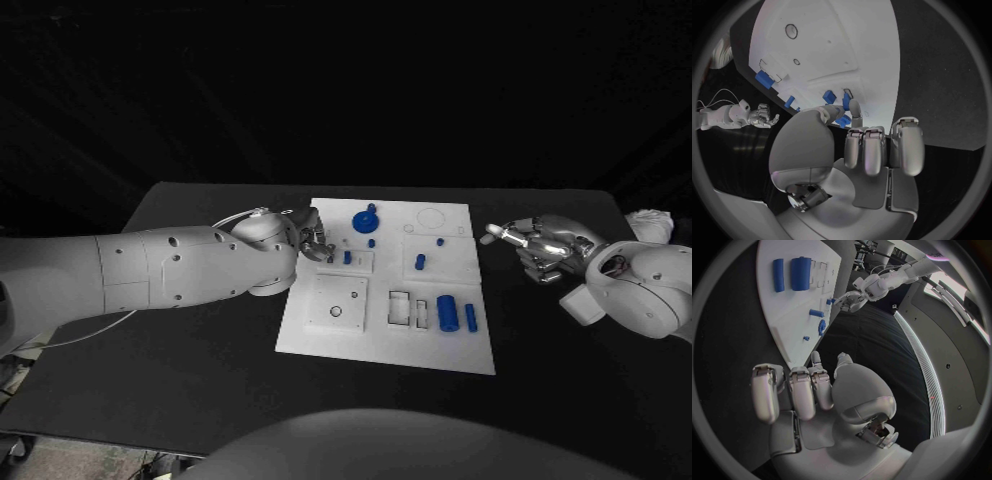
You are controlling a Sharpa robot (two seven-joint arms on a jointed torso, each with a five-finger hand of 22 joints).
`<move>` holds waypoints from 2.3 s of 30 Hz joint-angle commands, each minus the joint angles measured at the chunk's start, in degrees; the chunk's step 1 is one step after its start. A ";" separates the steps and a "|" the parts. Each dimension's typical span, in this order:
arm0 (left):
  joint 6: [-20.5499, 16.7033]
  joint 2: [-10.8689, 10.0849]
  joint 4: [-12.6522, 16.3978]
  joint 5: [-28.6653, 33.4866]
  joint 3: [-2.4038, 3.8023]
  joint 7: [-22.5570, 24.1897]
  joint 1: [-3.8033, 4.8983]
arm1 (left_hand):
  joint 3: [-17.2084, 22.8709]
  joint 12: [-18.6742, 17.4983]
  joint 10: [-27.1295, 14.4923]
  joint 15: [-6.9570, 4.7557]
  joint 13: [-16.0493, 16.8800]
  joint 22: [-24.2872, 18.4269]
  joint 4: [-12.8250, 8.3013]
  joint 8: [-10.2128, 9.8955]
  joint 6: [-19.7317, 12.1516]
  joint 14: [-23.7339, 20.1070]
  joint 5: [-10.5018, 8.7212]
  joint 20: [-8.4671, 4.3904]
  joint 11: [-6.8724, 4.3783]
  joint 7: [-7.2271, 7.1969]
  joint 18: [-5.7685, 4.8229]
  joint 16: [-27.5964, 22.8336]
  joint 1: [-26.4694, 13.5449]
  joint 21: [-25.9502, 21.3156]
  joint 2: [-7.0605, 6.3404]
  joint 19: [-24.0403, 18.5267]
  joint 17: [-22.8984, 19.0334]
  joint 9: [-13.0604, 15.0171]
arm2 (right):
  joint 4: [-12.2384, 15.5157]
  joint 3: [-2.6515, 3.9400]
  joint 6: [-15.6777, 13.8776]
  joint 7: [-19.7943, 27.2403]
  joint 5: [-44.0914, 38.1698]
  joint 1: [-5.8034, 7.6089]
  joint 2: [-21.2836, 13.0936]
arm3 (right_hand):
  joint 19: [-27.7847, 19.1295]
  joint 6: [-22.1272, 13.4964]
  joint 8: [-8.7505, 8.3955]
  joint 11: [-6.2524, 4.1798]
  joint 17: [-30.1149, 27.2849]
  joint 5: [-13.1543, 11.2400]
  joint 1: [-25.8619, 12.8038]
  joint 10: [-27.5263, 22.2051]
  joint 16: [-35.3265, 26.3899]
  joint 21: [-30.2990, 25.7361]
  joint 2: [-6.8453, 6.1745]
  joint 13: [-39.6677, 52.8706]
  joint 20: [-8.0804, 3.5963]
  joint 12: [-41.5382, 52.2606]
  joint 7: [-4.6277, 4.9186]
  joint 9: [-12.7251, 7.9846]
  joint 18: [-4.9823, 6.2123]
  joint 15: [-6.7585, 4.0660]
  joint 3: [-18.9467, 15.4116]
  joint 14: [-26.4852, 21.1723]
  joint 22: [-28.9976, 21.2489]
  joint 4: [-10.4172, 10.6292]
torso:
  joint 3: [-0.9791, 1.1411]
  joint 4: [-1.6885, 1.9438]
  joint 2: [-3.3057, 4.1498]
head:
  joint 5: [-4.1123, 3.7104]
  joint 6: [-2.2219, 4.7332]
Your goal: Assemble the parts on the task board
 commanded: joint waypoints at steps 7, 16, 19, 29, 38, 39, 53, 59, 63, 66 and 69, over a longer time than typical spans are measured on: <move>0.45 0.32 -0.36 0.23 0.02 0.83 -0.28 | 0.30 0.01 6.06 -0.01 15.07 12.28 0.06 0.12 0.12 6.02 -0.28 -0.01 -0.12 -0.07 -0.04 0.14 0.03 -0.33 0.61 2.90 15.05 0.04 | 0.10 -0.01 0.68 0.50 -0.34 -0.04 -0.06 | -0.34 0.38 -0.21 -0.67 15.06 0.36 0.63 6.09 0.20 -0.31 -0.12 7.83 -0.21 -0.31 -0.05 -0.06 0.37 -0.50 0.29 5.96 12.36 0.09 | 0.01 -0.03 0.01 | 0.00 0.00; 0.64 0.26 -0.47 0.28 0.02 0.91 -0.64 | 0.30 0.01 6.06 -0.01 15.07 12.28 0.06 0.12 0.12 6.02 -0.28 -0.01 -0.12 -0.07 -0.04 0.14 0.03 -0.33 0.61 2.90 15.05 0.04 | 0.08 -0.01 0.67 0.57 -0.34 -0.08 -0.08 | -0.31 0.40 -0.23 -0.67 15.06 0.51 0.78 6.09 0.20 -0.29 -0.16 7.83 -0.21 -0.31 -0.05 -0.09 0.36 -0.50 0.35 5.96 12.37 0.09 | 0.01 -0.01 -0.02 | -0.02 0.00; 0.64 0.27 -0.42 0.30 0.02 0.96 -0.73 | 0.39 0.01 6.06 0.00 15.07 12.27 0.03 0.09 0.10 6.02 -0.40 0.00 -0.11 -0.07 -0.03 0.14 0.03 -0.36 0.56 2.89 15.05 0.03 | 0.05 -0.01 0.66 0.62 -0.34 -0.14 -0.05 | -0.31 0.40 -0.23 -0.67 15.06 0.51 0.78 6.09 0.20 -0.29 -0.16 7.83 -0.21 -0.31 -0.05 -0.09 0.36 -0.50 0.35 5.96 12.37 0.09 | 0.01 -0.01 -0.03 | 0.02 0.00; 0.16 0.28 -0.51 0.32 0.02 1.13 -0.86 | 0.43 0.01 6.06 0.00 15.07 12.25 0.00 0.08 0.08 6.02 -0.45 0.00 -0.11 -0.07 -0.02 0.14 0.05 -0.42 0.52 2.87 15.05 0.03 | 0.04 -0.01 0.61 0.73 -0.33 -0.27 -0.06 | -0.31 0.40 -0.23 -0.67 15.06 0.51 0.78 6.09 0.20 -0.29 -0.16 7.83 -0.21 -0.31 -0.05 -0.09 0.36 -0.50 0.35 5.96 12.37 0.09 | 0.00 -0.01 0.00 | 0.00 0.00; -0.82 0.27 -0.48 0.32 0.03 1.47 -0.91 | 0.52 0.01 6.06 0.01 15.07 12.26 -0.04 0.05 0.05 6.02 -0.50 0.00 -0.11 -0.07 -0.02 0.14 0.11 -0.41 0.52 2.87 15.05 0.02 | 0.02 -0.01 0.53 0.81 -0.33 -0.32 -0.08 | -0.31 0.40 -0.23 -0.67 15.06 0.51 0.78 6.09 0.20 -0.29 -0.16 7.83 -0.21 -0.31 -0.05 -0.09 0.36 -0.50 0.35 5.96 12.37 0.09 | 0.01 -0.01 -0.02 | 0.02 0.00; -1.01 0.27 -0.48 0.32 0.03 1.53 -0.91 | 0.58 0.01 6.06 0.01 15.07 12.27 -0.06 0.03 0.03 6.02 -0.53 0.00 -0.11 -0.07 -0.03 0.14 0.15 -0.39 0.52 2.88 15.05 0.01 | 0.01 -0.01 0.53 0.81 -0.33 -0.33 -0.08 | -0.31 0.40 -0.23 -0.67 15.06 0.51 0.78 6.09 0.20 -0.29 -0.16 7.83 -0.21 -0.31 -0.05 -0.09 0.36 -0.50 0.35 5.96 12.37 0.09 | 0.01 -0.02 -0.01 | 0.03 0.00; -0.86 0.38 -0.47 0.30 0.03 1.64 -0.97 | 0.87 0.01 6.06 0.01 15.07 12.25 -0.07 -0.16 -0.19 6.02 -0.67 0.01 -0.08 0.00 -0.01 0.14 0.29 -0.48 0.53 2.85 15.05 -0.08 | -0.17 -0.01 0.57 0.84 -0.33 -0.42 0.02 | -0.37 0.41 -0.24 -0.67 15.06 0.59 0.86 6.09 0.20 -0.33 -0.17 7.83 -0.21 -0.31 -0.04 -0.11 0.38 -0.50 0.39 5.96 12.35 0.10 | 0.01 -0.03 0.00 | 0.11 0.00; 0.11 0.33 -0.49 0.31 0.03 1.45 -1.11 | 0.85 0.01 6.06 0.10 15.07 12.16 0.00 -0.53 -0.39 6.02 -1.36 0.06 0.06 0.17 0.05 0.14 0.07 -0.78 0.24 2.73 15.05 -0.36 | -0.23 -0.01 0.59 0.82 -0.33 -0.44 0.04 | -0.37 0.41 -0.24 -0.67 15.06 0.59 0.86 6.09 0.20 -0.33 -0.17 7.83 -0.21 -0.31 -0.04 -0.11 0.38 -0.50 0.39 5.96 12.35 0.10 | 0.00 -0.03 -0.02 | 0.06 0.00; 0.68 0.19 -0.44 0.31 0.03 1.36 -1.16 | -0.44 0.01 6.06 0.35 15.07 12.13 0.18 -1.44 -0.31 6.02 -4.97 0.27 0.34 0.48 0.07 0.14 -1.71 -0.98 0.07 2.66 15.05 -1.23 | -0.28 -0.01 0.62 0.81 -0.33 -0.46 0.07 | -0.36 0.41 -0.24 -0.67 15.06 0.60 0.88 6.09 0.20 -0.32 -0.17 7.83 -0.21 -0.31 -0.04 -0.11 0.37 -0.50 0.40 5.96 12.35 0.10 | 0.01 -0.01 -0.02 | 0.10 0.00; 0.82 0.09 -0.38 0.31 0.03 1.41 -1.18 | -2.35 0.01 6.06 0.47 15.07 12.15 0.19 -2.23 -0.06 6.02 -6.41 0.45 0.43 0.62 0.07 0.14 -3.37 -1.07 0.29 2.66 15.05 -2.02 | -0.30 -0.01 0.63 0.81 -0.33 -0.46 0.10 | -0.32 0.42 -0.25 -0.66 15.06 0.63 0.92 6.09 0.20 -0.30 -0.18 7.83 -0.21 -0.31 -0.03 -0.12 0.36 -0.50 0.42 5.96 12.37 0.10 | 0.00 0.00 -0.02 | 0.10 0.00; 0.84 0.00 -0.28 0.38 0.03 1.55 -1.19 | -4.13 0.01 6.06 0.55 15.07 12.18 0.25 -2.80 0.22 6.02 -7.51 0.53 0.53 0.68 0.08 0.14 -4.74 -1.11 0.54 2.68 15.05 -2.61 | -0.32 -0.01 0.65 0.80 -0.33 -0.47 0.14 | -0.32 0.42 -0.25 -0.66 15.06 0.63 0.92 6.09 0.20 -0.30 -0.18 7.83 -0.21 -0.31 -0.03 -0.12 0.36 -0.50 0.42 5.96 12.37 0.10 | 0.01 0.01 -0.02 | 0.12 0.00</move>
